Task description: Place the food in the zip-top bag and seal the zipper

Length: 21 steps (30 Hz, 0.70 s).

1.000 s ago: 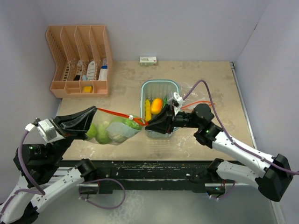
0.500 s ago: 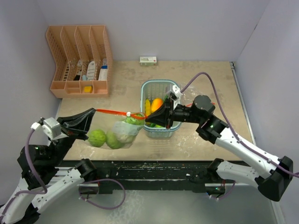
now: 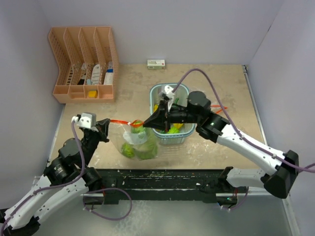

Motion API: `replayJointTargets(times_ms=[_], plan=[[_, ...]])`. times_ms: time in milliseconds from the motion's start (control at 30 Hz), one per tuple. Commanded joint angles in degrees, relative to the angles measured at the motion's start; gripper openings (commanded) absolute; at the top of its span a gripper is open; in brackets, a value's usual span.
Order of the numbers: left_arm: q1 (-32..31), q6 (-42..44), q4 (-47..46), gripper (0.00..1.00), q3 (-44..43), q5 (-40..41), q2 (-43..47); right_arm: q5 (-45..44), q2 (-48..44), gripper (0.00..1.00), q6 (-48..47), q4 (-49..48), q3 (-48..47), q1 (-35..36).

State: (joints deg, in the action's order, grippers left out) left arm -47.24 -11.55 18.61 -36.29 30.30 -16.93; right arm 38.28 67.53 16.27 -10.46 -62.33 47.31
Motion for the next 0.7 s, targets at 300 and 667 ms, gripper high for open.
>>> replayJointTargets(times_ms=[300,667], plan=[[0.1,-0.3,-2.5,0.00,0.3,8.0,2.0,-22.7,1.7,0.00,-8.9,7.1,-10.6,8.0],[0.1,-14.0,15.7,0.04,-1.9,18.5,8.4,-35.1,0.1,0.00,-9.7,3.7,-8.8,8.0]])
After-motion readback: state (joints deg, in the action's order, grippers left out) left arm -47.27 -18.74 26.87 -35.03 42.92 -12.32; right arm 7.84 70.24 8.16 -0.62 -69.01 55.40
